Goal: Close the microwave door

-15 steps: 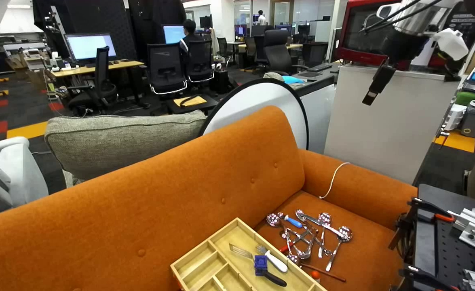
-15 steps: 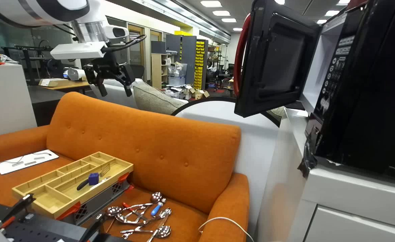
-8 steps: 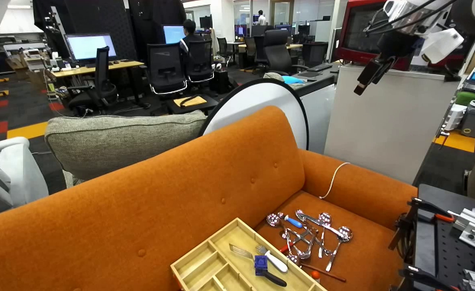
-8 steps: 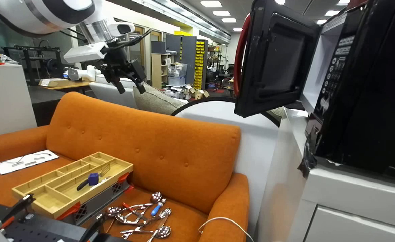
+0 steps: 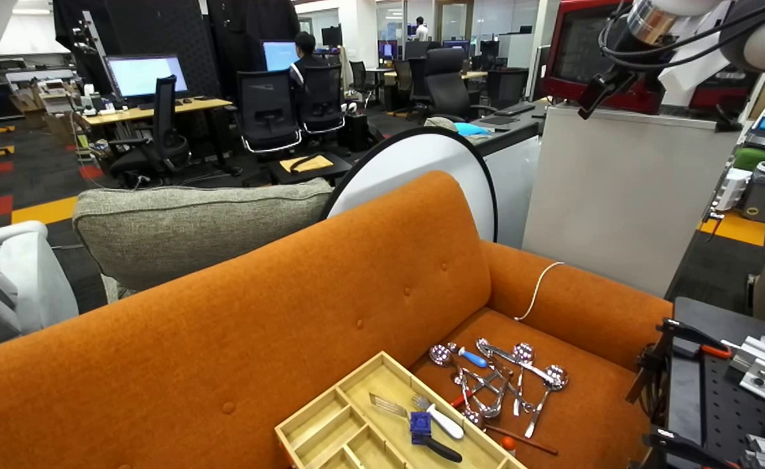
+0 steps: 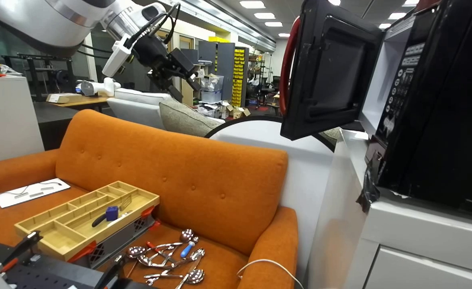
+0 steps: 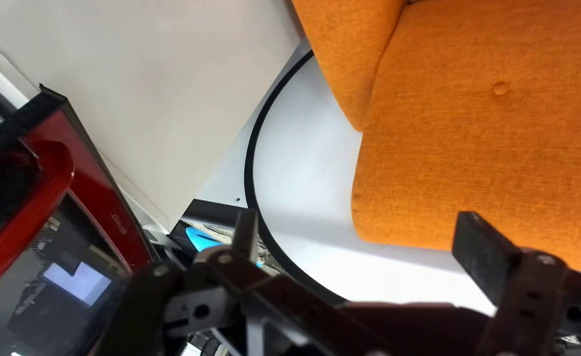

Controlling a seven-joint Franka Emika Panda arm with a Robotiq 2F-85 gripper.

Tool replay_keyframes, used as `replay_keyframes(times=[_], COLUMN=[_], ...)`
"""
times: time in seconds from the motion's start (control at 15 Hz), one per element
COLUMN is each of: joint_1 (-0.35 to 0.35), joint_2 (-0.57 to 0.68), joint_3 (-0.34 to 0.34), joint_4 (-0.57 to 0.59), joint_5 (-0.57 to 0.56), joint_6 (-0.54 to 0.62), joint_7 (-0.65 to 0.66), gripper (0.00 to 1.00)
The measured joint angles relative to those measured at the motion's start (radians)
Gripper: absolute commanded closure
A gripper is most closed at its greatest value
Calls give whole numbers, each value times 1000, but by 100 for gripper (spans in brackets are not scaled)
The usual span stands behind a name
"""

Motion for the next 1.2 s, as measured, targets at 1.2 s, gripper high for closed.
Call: replay_keyframes(times=[1.2], joint_1=[-215], joint_2=[76], joint_3=[166], joint_4=[88], joint_5=[-400], joint_6=[-133], joint_7=[766], gripper=[0])
